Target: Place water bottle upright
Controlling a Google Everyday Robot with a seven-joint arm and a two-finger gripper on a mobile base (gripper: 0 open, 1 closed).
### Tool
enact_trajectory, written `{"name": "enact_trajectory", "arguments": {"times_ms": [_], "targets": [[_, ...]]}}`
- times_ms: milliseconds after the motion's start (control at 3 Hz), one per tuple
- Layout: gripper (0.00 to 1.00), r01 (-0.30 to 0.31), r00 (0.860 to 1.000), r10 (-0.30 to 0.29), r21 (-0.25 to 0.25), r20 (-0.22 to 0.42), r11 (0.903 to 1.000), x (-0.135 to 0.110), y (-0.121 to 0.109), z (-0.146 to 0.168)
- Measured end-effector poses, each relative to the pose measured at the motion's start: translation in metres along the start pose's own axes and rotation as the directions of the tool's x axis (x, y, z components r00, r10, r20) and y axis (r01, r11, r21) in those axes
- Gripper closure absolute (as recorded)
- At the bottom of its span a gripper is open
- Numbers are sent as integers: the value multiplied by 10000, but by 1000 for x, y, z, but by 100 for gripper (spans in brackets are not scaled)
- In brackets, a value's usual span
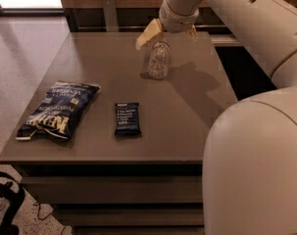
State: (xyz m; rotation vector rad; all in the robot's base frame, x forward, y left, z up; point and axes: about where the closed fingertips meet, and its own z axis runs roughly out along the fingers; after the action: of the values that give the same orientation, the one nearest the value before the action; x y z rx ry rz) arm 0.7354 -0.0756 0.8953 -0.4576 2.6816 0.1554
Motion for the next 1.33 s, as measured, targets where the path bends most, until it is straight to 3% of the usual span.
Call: {"name": "enact_trajectory", "arguments": {"times_ms": [333,1333], "targets": [[0,-125,9990,139,321,-413,9994,1,4,8],[0,-1122,9889,1197,855,-882,9900,15,2,30]]}}
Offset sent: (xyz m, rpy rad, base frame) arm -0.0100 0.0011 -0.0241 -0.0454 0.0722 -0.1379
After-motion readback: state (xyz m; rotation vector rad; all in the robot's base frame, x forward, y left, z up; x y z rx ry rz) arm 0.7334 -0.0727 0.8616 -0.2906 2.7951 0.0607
